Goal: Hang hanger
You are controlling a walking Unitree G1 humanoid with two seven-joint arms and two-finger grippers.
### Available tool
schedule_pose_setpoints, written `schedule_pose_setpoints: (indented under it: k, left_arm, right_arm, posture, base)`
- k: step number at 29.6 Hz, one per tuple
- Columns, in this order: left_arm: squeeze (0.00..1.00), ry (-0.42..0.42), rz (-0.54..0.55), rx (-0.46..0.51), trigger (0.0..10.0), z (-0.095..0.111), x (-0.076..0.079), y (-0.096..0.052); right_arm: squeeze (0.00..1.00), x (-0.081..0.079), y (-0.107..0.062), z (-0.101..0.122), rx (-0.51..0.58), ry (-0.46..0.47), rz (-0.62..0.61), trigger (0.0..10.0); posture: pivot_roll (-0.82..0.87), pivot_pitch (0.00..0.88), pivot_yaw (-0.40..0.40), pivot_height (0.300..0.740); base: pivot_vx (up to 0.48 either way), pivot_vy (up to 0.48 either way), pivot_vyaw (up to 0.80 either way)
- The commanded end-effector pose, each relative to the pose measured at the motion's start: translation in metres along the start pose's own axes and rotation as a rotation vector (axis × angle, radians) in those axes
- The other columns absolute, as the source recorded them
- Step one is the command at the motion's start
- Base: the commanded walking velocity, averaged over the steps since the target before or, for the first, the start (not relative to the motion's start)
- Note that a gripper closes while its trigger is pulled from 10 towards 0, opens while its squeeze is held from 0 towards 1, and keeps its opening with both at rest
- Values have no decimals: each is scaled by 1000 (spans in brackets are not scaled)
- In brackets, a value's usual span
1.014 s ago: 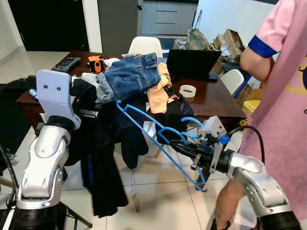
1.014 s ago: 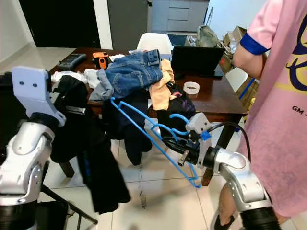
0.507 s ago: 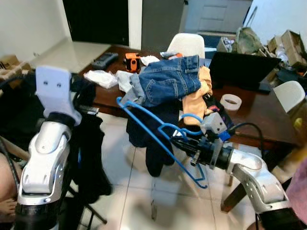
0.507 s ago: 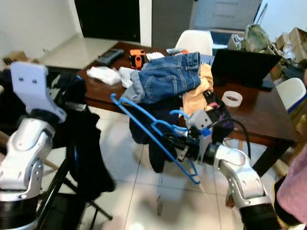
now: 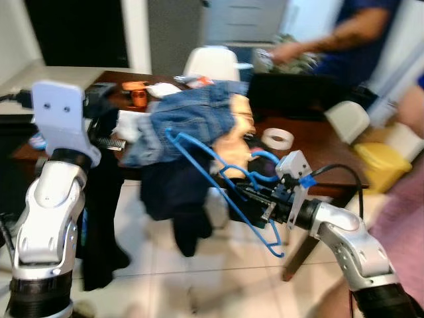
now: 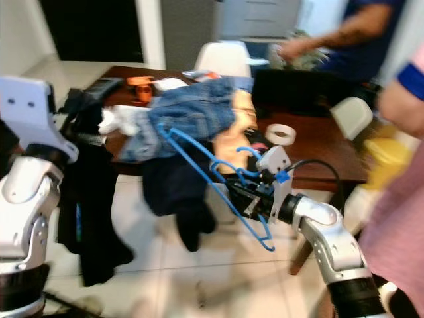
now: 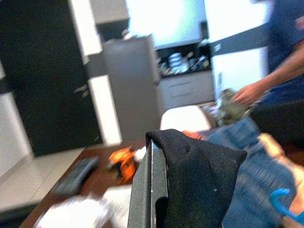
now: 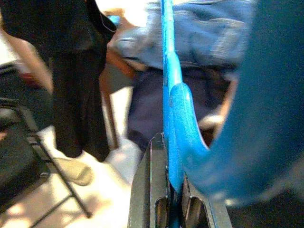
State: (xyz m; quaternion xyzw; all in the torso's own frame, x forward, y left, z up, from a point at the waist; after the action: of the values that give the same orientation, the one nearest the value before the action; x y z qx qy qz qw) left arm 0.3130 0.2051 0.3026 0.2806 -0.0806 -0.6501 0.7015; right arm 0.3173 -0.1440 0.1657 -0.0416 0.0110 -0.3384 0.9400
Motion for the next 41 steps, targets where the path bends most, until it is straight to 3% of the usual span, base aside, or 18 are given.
schedule_pose_setpoints:
  k: [1, 2, 5, 6, 7, 9, 12, 14, 16, 17, 19, 21, 25, 27, 29, 30, 33, 41]
  left_arm:
    - [0, 40, 27, 40, 10000, 12, -11, 2]
    - [0, 40, 27, 40, 10000, 12, -11, 2]
    - [0, 101, 51, 118, 10000, 35, -24, 11]
    - [0, 139, 69, 172, 10000, 52, -33, 17]
    - [0, 139, 69, 172, 10000, 52, -33, 17]
    - [0, 216, 108, 263, 10000, 80, -48, 23]
    - [0, 230, 116, 279, 10000, 86, -50, 24]
    - [0, 300, 162, 351, 10000, 110, -63, 28]
    - [0, 300, 162, 351, 10000, 110, -63, 28]
    - [0, 349, 195, 398, 10000, 126, -71, 29]
    - [0, 349, 195, 398, 10000, 126, -71, 29]
    - [0, 448, 291, 484, 10000, 161, -92, 30]
    - [0, 480, 324, 510, 10000, 173, -100, 30]
    - [0, 562, 379, 543, 10000, 195, -121, 37]
    - [0, 589, 397, 545, 10000, 201, -129, 40]
    - [0, 570, 404, 535, 10000, 203, -139, 47]
    - [0, 499, 400, 534, 10000, 204, -149, 57]
    - [0, 511, 358, 574, 10000, 220, -147, 72]
  right_arm:
    - [0, -4, 3, 2, 19, 14, 19, 10000]
    - [0, -4, 3, 2, 19, 14, 19, 10000]
    - [0, -6, 3, 6, 50, 27, 31, 10000]
    - [0, -8, 2, 7, 61, 29, 47, 10000]
    - [0, -8, 2, 7, 61, 29, 47, 10000]
    - [0, -11, 2, 8, 66, 28, 67, 10000]
    - [0, -12, 2, 8, 65, 28, 70, 10000]
    - [0, -13, 3, 7, 68, 36, 76, 10000]
    - [0, -13, 3, 7, 68, 36, 76, 10000]
    - [0, -13, 4, 7, 70, 40, 78, 10000]
    - [0, -13, 4, 7, 70, 40, 78, 10000]
    - [0, -12, 5, 7, 71, 44, 80, 10000]
    - [0, -12, 6, 8, 73, 45, 80, 10000]
    - [0, -12, 7, 7, 72, 57, 70, 10000]
    - [0, -12, 8, 6, 70, 64, 64, 10000]
    - [0, -11, 9, 3, 52, 69, 53, 10000]
    - [0, -9, 10, -1, 33, 70, 37, 10000]
    - [0, -10, 8, -1, 33, 62, 33, 10000]
  posture:
    - [38, 0, -48, 740]
    - [38, 0, -48, 740]
    - [40, 0, -51, 740]
    - [44, 0, -51, 740]
    - [44, 0, -51, 740]
    - [44, 0, -51, 740]
    - [44, 0, -51, 740]
    - [48, 0, -54, 740]
    - [48, 0, -54, 740]
    - [51, 0, -56, 740]
    - [51, 0, -56, 740]
    - [56, 0, -56, 740]
    - [58, 0, -56, 740]
    - [59, 0, -46, 740]
    - [59, 0, -45, 740]
    - [61, 0, -44, 740]
    - [60, 0, -43, 740]
    - [42, 0, -30, 740]
  base:
    - [270, 0, -800]
    - [270, 0, -800]
    - [266, 0, -244]
    - [262, 0, 0]
    - [262, 0, 0]
    - [266, 0, 0]
    - [269, 0, 0]
    - [268, 0, 0]
    - [266, 0, 0]
    - [266, 0, 0]
    - [266, 0, 0]
    - [262, 0, 0]
    - [265, 0, 0]
    - [266, 0, 0]
    - [266, 0, 0]
    - [266, 0, -800]
    - [264, 0, -800]
    - [263, 0, 0]
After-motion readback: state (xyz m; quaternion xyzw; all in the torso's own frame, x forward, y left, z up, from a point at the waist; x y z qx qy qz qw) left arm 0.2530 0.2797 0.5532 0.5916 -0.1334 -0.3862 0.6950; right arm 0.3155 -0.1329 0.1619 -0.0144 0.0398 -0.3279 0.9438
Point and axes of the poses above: a point about 5 cm out from each wrist's last joint towards the gripper, its own y axis pointing out of the wrist towards the gripper, its own z axis along the axis of the wrist's last joint, x = y × z, the point moved 3 cm from there along y, pointing out of the wrist towards the gripper, and after that the axes turned 3 degrees about y, right-handed, at the moved point
